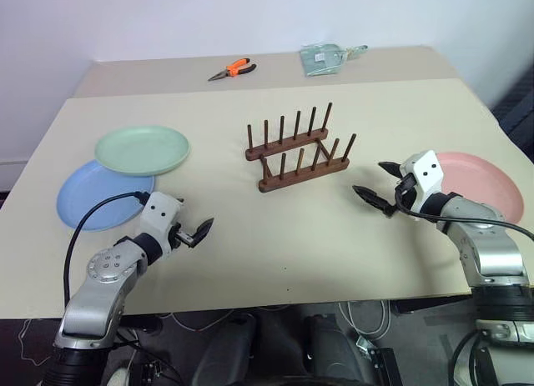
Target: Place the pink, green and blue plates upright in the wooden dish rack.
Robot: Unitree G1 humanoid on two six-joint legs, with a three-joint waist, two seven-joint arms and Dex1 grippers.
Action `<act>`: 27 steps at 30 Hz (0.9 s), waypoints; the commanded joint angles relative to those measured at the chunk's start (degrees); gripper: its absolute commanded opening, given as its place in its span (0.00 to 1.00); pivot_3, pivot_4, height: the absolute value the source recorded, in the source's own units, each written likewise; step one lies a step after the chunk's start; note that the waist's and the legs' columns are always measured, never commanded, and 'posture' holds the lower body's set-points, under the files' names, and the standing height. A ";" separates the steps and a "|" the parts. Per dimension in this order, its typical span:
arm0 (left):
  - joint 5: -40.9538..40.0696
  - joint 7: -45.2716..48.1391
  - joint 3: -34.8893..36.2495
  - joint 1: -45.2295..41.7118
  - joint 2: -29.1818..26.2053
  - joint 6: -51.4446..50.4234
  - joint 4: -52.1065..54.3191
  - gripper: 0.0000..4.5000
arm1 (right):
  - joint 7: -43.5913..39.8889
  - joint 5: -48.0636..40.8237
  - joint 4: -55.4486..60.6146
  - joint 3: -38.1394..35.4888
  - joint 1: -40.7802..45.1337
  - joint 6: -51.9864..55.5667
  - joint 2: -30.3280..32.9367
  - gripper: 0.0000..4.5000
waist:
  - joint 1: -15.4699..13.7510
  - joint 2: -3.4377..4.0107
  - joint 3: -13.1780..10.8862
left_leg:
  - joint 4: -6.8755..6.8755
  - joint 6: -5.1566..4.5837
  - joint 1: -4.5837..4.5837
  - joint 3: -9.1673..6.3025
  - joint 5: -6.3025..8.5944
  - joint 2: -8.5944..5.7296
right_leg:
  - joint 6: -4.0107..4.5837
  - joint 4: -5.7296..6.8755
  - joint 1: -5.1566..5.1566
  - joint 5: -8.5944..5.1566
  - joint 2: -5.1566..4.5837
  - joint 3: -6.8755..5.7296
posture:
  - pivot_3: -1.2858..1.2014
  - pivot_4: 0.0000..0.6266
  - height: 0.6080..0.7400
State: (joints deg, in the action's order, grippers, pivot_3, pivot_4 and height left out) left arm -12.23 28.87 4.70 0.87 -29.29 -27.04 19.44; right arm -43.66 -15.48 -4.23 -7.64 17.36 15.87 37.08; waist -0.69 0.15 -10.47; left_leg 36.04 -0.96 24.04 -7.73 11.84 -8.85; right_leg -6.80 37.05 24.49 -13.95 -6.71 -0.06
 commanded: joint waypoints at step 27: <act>4.93 18.38 -17.68 -34.96 10.39 15.60 -43.36 0.99 | 7.43 -2.36 24.46 2.49 -8.87 9.48 -5.42 0.98 | -0.53 -0.12 0.03 | 0.06 -0.19 0.11 0.01 0.04 -0.04 | -0.04 -0.11 0.02 0.02 -0.04 -0.09 | 0.52 0.24 0.91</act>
State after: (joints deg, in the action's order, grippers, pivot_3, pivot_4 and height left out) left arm -7.92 46.05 -12.54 -33.20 -19.48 -13.15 -20.45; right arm -37.21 -17.27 17.54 -3.93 8.65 25.54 32.13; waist -1.22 0.03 -10.44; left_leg 36.07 -1.21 24.15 -7.74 11.85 -8.89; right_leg -6.85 36.94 24.53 -13.94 -6.74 -0.15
